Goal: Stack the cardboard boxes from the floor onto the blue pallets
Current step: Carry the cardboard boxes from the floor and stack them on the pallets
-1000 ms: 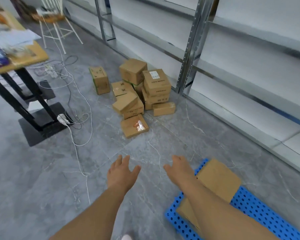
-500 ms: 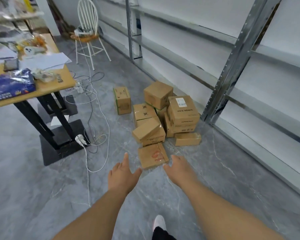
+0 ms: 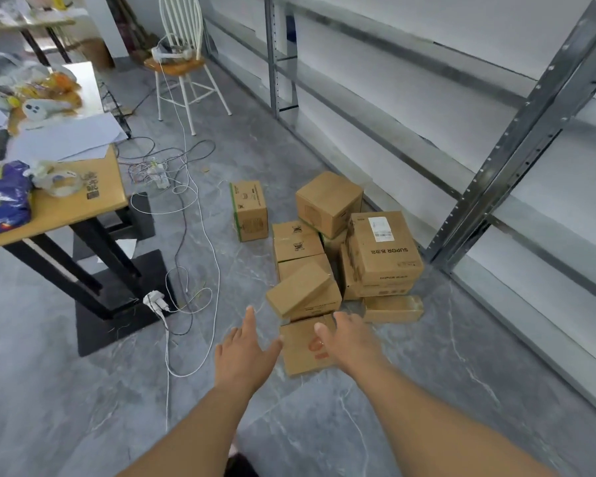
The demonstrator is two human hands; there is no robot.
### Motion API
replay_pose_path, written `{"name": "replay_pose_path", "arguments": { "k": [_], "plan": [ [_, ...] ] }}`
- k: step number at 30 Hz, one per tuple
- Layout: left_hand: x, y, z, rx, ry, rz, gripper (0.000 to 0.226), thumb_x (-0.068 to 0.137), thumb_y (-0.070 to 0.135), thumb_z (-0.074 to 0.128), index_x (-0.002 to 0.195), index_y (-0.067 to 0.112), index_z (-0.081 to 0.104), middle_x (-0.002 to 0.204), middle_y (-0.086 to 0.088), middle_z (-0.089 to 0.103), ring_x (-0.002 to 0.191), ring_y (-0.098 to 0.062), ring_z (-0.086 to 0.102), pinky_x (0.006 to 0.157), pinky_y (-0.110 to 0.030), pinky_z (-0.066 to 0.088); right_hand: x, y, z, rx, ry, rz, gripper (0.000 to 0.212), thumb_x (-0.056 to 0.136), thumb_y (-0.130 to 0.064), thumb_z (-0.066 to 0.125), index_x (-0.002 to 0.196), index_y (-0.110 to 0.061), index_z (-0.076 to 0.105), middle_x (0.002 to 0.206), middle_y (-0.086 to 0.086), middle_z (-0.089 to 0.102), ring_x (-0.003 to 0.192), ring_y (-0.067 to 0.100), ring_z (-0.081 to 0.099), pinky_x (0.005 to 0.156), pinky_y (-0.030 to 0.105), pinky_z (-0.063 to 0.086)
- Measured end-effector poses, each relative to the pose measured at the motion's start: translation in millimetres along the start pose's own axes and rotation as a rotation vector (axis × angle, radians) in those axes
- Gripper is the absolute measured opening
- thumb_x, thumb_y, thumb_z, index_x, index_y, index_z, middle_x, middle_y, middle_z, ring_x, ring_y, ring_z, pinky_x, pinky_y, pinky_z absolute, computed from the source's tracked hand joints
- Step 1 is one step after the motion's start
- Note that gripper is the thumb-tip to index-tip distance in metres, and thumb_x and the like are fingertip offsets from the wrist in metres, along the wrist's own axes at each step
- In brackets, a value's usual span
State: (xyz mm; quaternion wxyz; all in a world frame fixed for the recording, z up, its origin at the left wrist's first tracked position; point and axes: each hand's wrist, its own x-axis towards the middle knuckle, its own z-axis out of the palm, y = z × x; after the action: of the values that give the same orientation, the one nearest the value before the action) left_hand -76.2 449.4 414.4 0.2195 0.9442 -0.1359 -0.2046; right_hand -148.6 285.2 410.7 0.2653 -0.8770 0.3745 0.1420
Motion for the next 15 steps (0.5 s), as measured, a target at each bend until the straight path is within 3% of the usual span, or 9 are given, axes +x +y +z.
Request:
{"name": "replay_pose_path", "arguments": {
  "k": [9,15],
  "plan": [
    [132.4,0.8,-30.2,0.014,-0.090,0.044,0.084,0.087,0.057,0.044,0.149,0.025,-0.003,0.148,-0.005,0.036,0.138,-0.022,0.028,0.112,-0.043,0.023,94.0,-52.3,-19.6,0.056,0.020,0.095,0.049,0.092,-0.051,0.037,0.124,-0.015,0.047,0.126,0.007,0.049,0.113,0.026,0.048,0.091,0.041,0.044],
    [227.9,14.0,-46.1,0.042,-0.141,0.105,0.085,0.086,0.060,0.045,0.149,0.027,0.000,0.149,-0.005,0.035,0.138,-0.022,0.028,0.113,-0.044,0.023,159.5,-83.5,-27.5,0.059,0.042,0.192,0.056,0.092,-0.053,0.035,0.133,-0.017,0.042,0.128,0.008,0.048,0.116,0.026,0.047,0.091,0.040,0.042]
  ]
}}
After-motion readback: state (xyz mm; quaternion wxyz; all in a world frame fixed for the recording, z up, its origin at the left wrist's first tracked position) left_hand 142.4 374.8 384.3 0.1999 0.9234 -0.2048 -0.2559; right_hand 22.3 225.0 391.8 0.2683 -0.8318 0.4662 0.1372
